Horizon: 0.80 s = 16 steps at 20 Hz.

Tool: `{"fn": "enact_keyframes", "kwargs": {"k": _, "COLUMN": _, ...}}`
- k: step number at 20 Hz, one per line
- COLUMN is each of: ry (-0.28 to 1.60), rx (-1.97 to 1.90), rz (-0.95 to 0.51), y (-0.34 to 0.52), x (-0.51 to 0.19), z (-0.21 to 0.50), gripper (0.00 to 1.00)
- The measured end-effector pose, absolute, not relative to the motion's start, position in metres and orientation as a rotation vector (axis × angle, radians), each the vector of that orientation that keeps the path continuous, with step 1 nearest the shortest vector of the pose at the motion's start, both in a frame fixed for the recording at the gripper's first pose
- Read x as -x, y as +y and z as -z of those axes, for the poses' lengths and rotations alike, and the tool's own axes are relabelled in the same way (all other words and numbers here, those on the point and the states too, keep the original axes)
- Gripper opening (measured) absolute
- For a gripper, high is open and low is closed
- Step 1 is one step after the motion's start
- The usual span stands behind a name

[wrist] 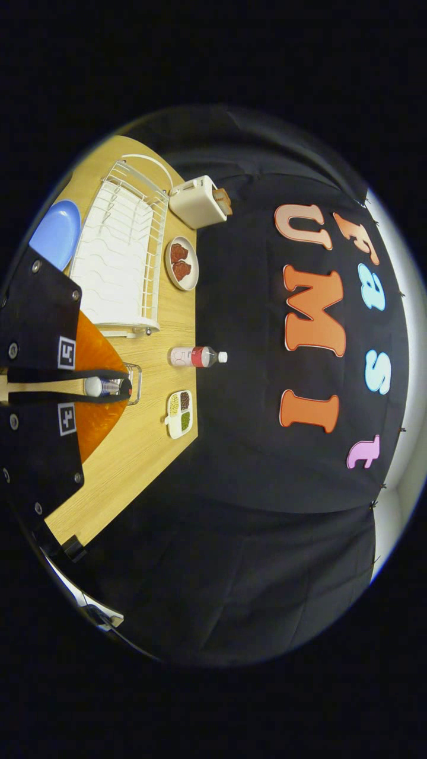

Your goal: Take the plate from the dish rack, then take the spoon from the basket and place it into the plate.

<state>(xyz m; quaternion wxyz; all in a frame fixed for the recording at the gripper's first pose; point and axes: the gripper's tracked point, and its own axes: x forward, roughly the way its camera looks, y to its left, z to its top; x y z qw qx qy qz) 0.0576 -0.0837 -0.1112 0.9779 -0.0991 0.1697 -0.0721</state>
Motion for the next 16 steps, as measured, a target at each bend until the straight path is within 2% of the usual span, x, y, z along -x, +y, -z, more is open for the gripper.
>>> {"fn": "enact_keyframes", "kwargs": {"k": 9, "ry": 0.302, "rx": 0.224, "rz": 0.068, "y": -0.015, "x": 0.003, "z": 0.089, "gripper": 0.06}}
{"fn": "enact_keyframes", "kwargs": {"k": 16, "ry": 0.344, "rx": 0.224, "rz": -0.077, "y": 0.059, "x": 0.054, "z": 0.119, "gripper": 0.06}}
